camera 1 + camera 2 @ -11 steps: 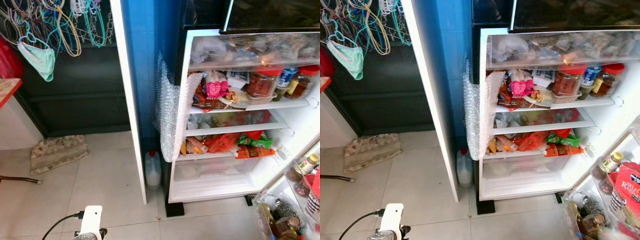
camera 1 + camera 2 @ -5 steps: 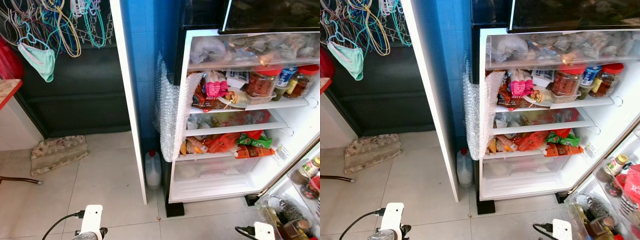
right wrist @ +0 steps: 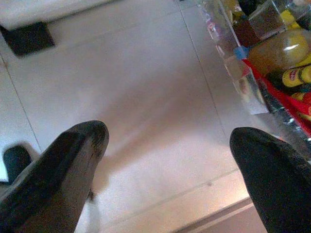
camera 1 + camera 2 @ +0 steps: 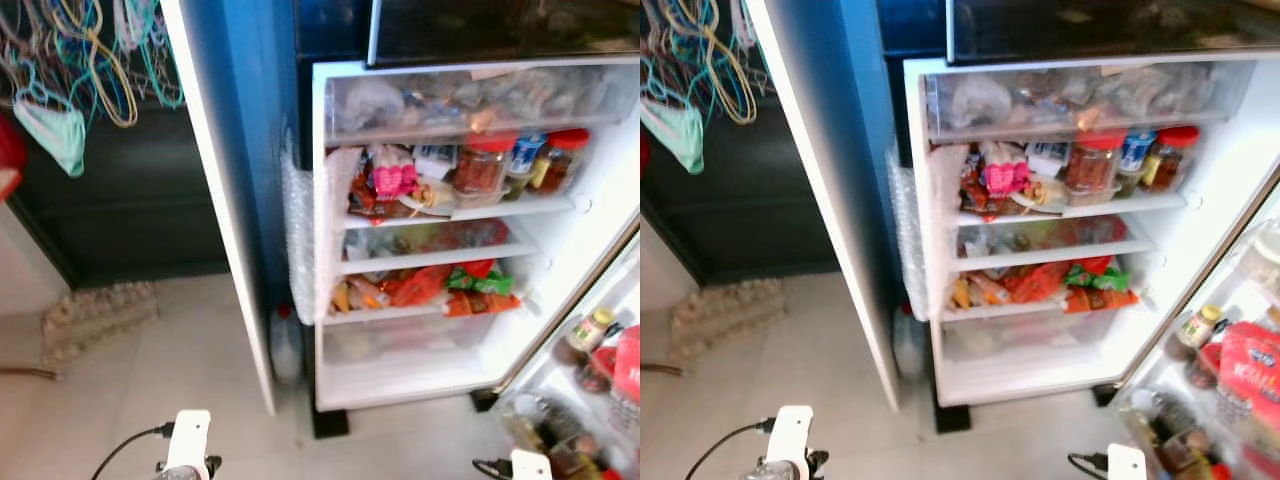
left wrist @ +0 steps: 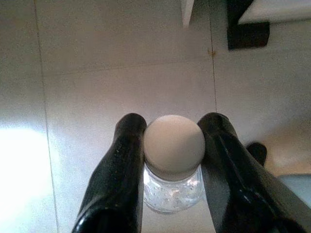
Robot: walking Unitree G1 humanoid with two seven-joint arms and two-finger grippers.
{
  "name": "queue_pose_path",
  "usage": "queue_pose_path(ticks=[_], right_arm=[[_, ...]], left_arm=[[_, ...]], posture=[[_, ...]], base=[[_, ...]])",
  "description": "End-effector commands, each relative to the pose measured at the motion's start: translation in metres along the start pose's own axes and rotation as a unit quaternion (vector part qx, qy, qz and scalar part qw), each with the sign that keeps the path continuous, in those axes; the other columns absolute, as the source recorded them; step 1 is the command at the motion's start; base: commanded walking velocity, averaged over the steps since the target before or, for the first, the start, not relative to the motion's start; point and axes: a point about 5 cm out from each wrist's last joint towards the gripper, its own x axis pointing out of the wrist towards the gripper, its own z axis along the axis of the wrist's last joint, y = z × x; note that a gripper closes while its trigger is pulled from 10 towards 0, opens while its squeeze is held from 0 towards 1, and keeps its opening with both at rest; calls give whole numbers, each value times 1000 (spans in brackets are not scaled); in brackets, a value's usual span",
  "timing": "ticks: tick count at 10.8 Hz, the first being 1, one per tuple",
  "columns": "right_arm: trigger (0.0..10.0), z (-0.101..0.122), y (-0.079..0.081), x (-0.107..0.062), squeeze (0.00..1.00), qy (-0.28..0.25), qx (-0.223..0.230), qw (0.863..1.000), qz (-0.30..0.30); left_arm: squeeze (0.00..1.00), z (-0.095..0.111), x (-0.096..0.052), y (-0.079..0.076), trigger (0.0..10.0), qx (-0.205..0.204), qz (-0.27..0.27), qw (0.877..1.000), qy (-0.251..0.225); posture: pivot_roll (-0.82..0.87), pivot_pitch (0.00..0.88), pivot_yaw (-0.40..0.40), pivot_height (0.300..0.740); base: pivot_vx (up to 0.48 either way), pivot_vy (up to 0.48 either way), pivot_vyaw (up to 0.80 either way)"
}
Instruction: Restocking fridge
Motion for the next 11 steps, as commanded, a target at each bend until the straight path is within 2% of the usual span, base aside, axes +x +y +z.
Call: queue_pose_path(ticks=[1, 6, 8, 11], right_arm=[[10000, 3, 1, 0, 0, -2, -4, 1000, 0], [10000, 2, 2, 0, 0, -2, -13, 1000, 2], [10000, 0, -5, 0, 0, 1, -7, 1000, -10], [10000, 1, -3, 0, 0, 1, -4, 1000, -12]], left_arm=[[0, -5, 0, 2, 10000, 0, 2, 1000, 10], [0, -4, 0, 3, 10000, 3, 2, 1000, 8], [0, -3, 0, 3, 10000, 2, 2, 1000, 8], [0, -1, 0, 3, 10000, -2, 7, 1000, -4]], posture=[[111, 0, -41, 740], [110, 0, -37, 740], [111, 0, -38, 740], [115, 0, -38, 740]], base=[[0, -371, 0], [0, -359, 0], [0, -293, 0], [0, 0, 0]])
